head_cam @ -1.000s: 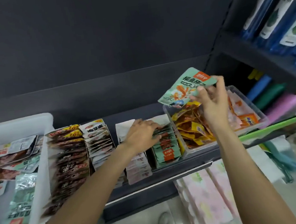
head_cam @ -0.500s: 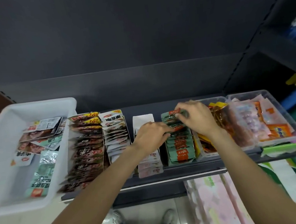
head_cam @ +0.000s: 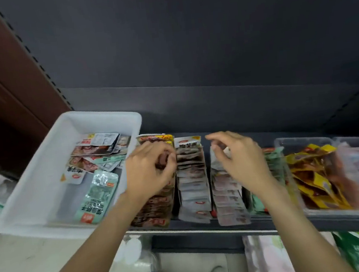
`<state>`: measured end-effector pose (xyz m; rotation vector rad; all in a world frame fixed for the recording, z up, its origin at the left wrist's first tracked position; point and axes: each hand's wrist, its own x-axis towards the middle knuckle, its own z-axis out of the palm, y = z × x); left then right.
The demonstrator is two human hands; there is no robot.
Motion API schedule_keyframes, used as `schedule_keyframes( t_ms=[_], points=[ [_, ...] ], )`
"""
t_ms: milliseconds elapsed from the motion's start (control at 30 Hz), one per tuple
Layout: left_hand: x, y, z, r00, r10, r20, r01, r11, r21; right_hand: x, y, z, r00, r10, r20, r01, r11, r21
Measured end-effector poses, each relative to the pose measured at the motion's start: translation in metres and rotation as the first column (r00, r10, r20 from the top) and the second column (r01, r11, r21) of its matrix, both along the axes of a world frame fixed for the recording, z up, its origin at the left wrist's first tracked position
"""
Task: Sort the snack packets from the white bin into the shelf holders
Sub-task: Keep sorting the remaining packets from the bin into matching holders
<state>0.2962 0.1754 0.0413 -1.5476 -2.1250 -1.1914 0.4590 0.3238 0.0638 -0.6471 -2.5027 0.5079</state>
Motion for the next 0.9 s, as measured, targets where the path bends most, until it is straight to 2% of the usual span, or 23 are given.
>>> schedule_keyframes(
  t_ms=[67, 133, 233, 300, 367, 467, 567, 667, 767, 833, 867, 900],
  points=[
    [-0.038, -0.033, -0.005, 0.993, 0.119, 0.012, -0.119, 0.993, 0.019, -0.039, -0.032, 0.002, 0.996, 0.078, 0.030, -0.078, 0.997, -0.022],
    [-0.081, -0.061, -0.020, 0.969, 0.245, 0.031, -0.243, 0.969, -0.043, -0.082, -0.060, 0.003, 0.983, 0.174, 0.056, -0.170, 0.983, -0.062],
    [-0.149, -0.093, -0.054, 0.925, 0.379, 0.035, -0.348, 0.880, -0.324, -0.153, -0.090, -0.007, 0.960, 0.263, 0.096, -0.252, 0.961, -0.116],
    [-0.187, -0.105, -0.075, 0.914, 0.403, 0.036, -0.314, 0.764, -0.564, -0.202, -0.104, -0.020, 0.943, 0.292, 0.161, -0.271, 0.953, -0.138],
    [-0.212, -0.109, -0.093, 0.917, 0.399, 0.028, -0.266, 0.660, -0.703, -0.246, -0.111, -0.037, 0.914, 0.308, 0.264, -0.279, 0.950, -0.143],
    [-0.236, -0.107, -0.108, 0.930, 0.368, -0.001, -0.241, 0.607, -0.758, -0.304, -0.115, -0.065, 0.862, 0.298, 0.409, -0.289, 0.953, -0.086],
    [-0.249, -0.107, -0.115, 0.940, 0.339, 0.035, -0.174, 0.568, -0.804, -0.346, -0.114, -0.092, 0.799, 0.253, 0.546, -0.306, 0.952, 0.008],
    [-0.252, -0.111, -0.121, 0.944, 0.322, 0.072, -0.137, 0.580, -0.803, -0.364, -0.109, -0.113, 0.752, 0.162, 0.639, -0.272, 0.959, 0.076],
    [-0.254, -0.115, -0.125, 0.944, 0.312, 0.108, -0.115, 0.618, -0.778, -0.363, -0.108, -0.120, 0.700, 0.082, 0.709, -0.305, 0.932, 0.194],
    [-0.253, -0.113, -0.125, 0.925, 0.342, 0.167, -0.116, 0.671, -0.732, -0.359, -0.113, -0.112, 0.734, 0.030, 0.678, -0.346, 0.876, 0.337],
    [-0.252, -0.111, -0.122, 0.893, 0.383, 0.236, -0.120, 0.709, -0.695, -0.357, -0.116, -0.102, 0.765, -0.004, 0.644, -0.334, 0.852, 0.403],
    [-0.251, -0.109, -0.118, 0.821, 0.440, 0.363, -0.128, 0.763, -0.634, -0.354, -0.117, -0.092, 0.780, -0.023, 0.625, -0.304, 0.860, 0.410]
  ],
)
